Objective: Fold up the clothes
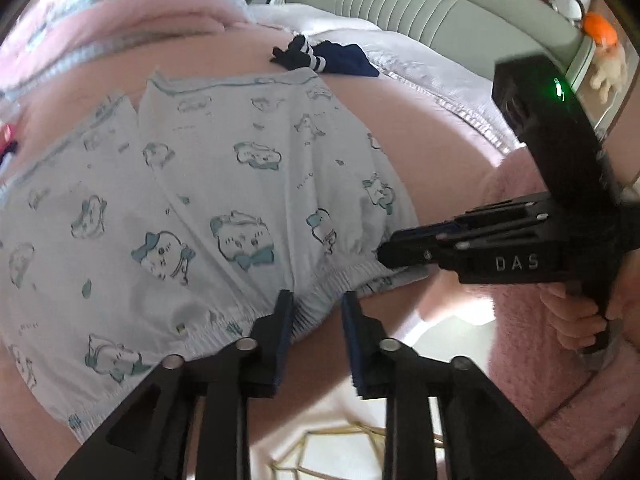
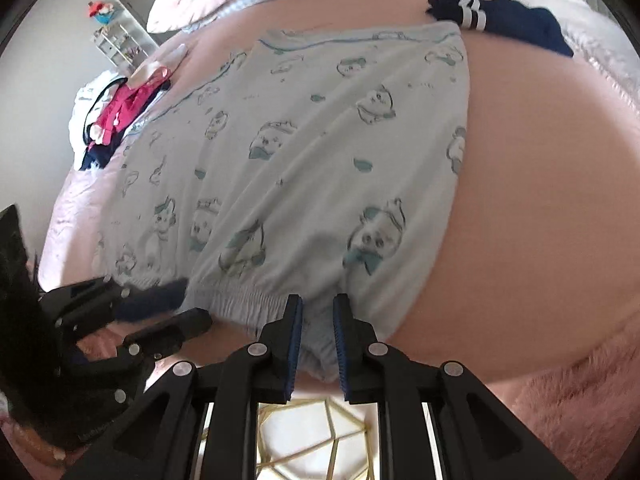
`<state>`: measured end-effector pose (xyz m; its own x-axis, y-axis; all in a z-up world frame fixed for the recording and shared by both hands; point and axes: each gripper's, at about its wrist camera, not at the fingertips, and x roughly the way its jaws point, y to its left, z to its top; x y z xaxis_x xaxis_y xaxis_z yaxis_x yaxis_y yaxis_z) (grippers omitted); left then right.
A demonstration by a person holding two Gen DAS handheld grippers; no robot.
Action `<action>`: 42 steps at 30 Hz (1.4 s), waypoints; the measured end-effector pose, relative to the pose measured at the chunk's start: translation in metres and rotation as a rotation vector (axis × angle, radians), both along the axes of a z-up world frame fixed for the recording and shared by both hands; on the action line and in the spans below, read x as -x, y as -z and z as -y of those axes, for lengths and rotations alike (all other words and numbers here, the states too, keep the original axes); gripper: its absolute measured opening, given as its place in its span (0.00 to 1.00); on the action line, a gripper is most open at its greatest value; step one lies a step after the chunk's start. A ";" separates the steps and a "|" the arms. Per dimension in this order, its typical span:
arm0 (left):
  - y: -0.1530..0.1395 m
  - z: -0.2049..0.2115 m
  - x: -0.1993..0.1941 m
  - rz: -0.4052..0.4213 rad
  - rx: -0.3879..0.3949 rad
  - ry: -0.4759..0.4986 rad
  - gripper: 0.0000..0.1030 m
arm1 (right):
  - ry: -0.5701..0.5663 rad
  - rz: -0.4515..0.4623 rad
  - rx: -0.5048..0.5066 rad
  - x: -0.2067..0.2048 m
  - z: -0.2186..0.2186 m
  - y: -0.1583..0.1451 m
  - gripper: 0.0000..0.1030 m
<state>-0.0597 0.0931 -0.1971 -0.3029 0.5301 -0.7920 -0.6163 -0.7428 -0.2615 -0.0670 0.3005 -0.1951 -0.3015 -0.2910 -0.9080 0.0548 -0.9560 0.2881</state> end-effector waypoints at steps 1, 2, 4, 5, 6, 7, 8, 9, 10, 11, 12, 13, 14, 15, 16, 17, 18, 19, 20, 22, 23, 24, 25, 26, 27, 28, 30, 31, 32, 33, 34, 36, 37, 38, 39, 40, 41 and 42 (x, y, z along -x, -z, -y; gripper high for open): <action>-0.004 0.007 0.001 -0.003 -0.006 -0.026 0.24 | -0.012 0.015 -0.004 -0.002 0.000 -0.001 0.14; -0.008 0.015 0.002 -0.007 -0.012 -0.053 0.24 | -0.020 0.028 -0.010 -0.004 -0.001 -0.002 0.14; -0.017 0.034 0.006 -0.025 -0.025 -0.139 0.24 | -0.036 0.046 -0.023 -0.008 -0.001 -0.005 0.15; -0.020 0.044 0.009 -0.033 -0.025 -0.193 0.24 | -0.042 0.046 -0.028 -0.009 -0.001 -0.007 0.15; -0.020 0.054 0.014 -0.030 -0.005 -0.252 0.24 | -0.048 0.024 -0.032 -0.010 0.001 -0.012 0.15; -0.016 0.063 0.018 -0.018 0.025 -0.301 0.24 | -0.054 0.003 -0.037 -0.010 0.003 -0.016 0.15; -0.011 0.071 0.020 -0.001 0.056 -0.332 0.24 | -0.060 -0.019 -0.041 -0.010 0.006 -0.021 0.15; -0.005 0.077 0.022 0.019 0.088 -0.361 0.24 | -0.069 -0.046 -0.046 -0.010 0.009 -0.026 0.15; 0.002 0.082 0.022 0.046 0.121 -0.386 0.24 | -0.090 -0.078 -0.058 -0.008 0.015 -0.030 0.15; 0.007 0.087 0.022 0.069 0.146 -0.406 0.24 | -0.115 -0.100 -0.086 -0.005 0.023 -0.031 0.15; 0.010 0.092 0.019 0.084 0.149 -0.418 0.24 | -0.140 -0.122 -0.114 -0.002 0.031 -0.032 0.15; 0.012 0.099 0.014 0.102 0.145 -0.435 0.24 | -0.165 -0.144 -0.142 0.001 0.040 -0.033 0.15; 0.011 0.106 0.011 0.121 0.144 -0.447 0.25 | -0.181 -0.144 -0.183 0.005 0.046 -0.030 0.15; 0.010 0.112 0.008 0.137 0.146 -0.457 0.25 | -0.168 -0.099 -0.237 0.008 0.047 -0.020 0.15; 0.008 0.118 0.006 0.146 0.156 -0.467 0.25 | -0.130 -0.056 -0.264 0.008 0.041 -0.012 0.15; 0.004 0.124 0.003 0.151 0.171 -0.483 0.25 | -0.100 -0.025 -0.274 0.006 0.036 -0.007 0.15; -0.001 0.130 0.001 0.148 0.176 -0.498 0.25 | -0.086 -0.017 -0.252 0.003 0.031 -0.007 0.15; -0.007 0.136 0.000 0.132 0.159 -0.510 0.24 | -0.081 -0.013 -0.241 0.001 0.028 -0.009 0.15; -0.012 0.141 0.002 0.114 0.137 -0.516 0.24 | -0.094 -0.028 -0.256 -0.001 0.030 -0.015 0.15; -0.021 0.143 0.013 0.073 0.084 -0.498 0.24 | -0.137 -0.087 -0.259 0.001 0.041 -0.029 0.16; -0.020 0.139 0.021 0.059 0.087 -0.470 0.24 | -0.174 -0.121 -0.235 0.004 0.051 -0.036 0.16; -0.020 0.134 0.029 0.046 0.090 -0.442 0.25 | -0.217 -0.150 -0.209 0.009 0.064 -0.042 0.16; -0.018 0.128 0.037 0.040 0.098 -0.413 0.25 | -0.255 -0.171 -0.193 0.013 0.078 -0.044 0.18; -0.012 0.121 0.044 0.049 0.125 -0.389 0.25 | -0.294 -0.187 -0.183 0.017 0.093 -0.045 0.20; -0.004 0.115 0.048 0.062 0.164 -0.379 0.25 | -0.333 -0.190 -0.187 0.020 0.110 -0.041 0.21; 0.003 0.114 0.048 0.081 0.213 -0.374 0.25 | -0.368 -0.188 -0.191 0.023 0.126 -0.036 0.21; 0.013 0.117 0.036 0.089 0.269 -0.370 0.25 | -0.416 -0.164 -0.198 0.024 0.154 -0.020 0.21; 0.015 0.119 0.029 0.090 0.278 -0.370 0.25 | -0.427 -0.149 -0.207 0.021 0.161 -0.012 0.21; 0.015 0.122 0.021 0.104 0.281 -0.373 0.25 | -0.432 -0.131 -0.230 0.017 0.163 0.000 0.21; 0.014 0.125 0.016 0.123 0.281 -0.369 0.25 | -0.433 -0.126 -0.245 0.013 0.164 0.007 0.21; 0.011 0.129 0.013 0.145 0.271 -0.362 0.26 | -0.427 -0.146 -0.245 0.009 0.163 0.009 0.21; 0.003 0.137 0.011 0.185 0.237 -0.353 0.25 | -0.416 -0.158 -0.211 0.007 0.159 0.003 0.21; -0.005 0.146 0.017 0.179 0.185 -0.370 0.25 | -0.411 -0.157 -0.185 0.008 0.156 -0.002 0.21; -0.013 0.152 0.023 0.143 0.154 -0.393 0.25 | -0.406 -0.155 -0.160 0.008 0.154 -0.007 0.21; -0.018 0.156 0.029 0.104 0.149 -0.412 0.25 | -0.398 -0.162 -0.136 0.009 0.152 -0.012 0.21; -0.021 0.160 0.037 0.064 0.143 -0.429 0.25 | -0.381 -0.183 -0.116 0.014 0.152 -0.017 0.21; -0.019 0.162 0.045 0.047 0.127 -0.430 0.25 | -0.363 -0.204 -0.106 0.019 0.151 -0.021 0.21; -0.016 0.162 0.054 0.040 0.115 -0.425 0.25 | -0.341 -0.218 -0.116 0.026 0.152 -0.023 0.21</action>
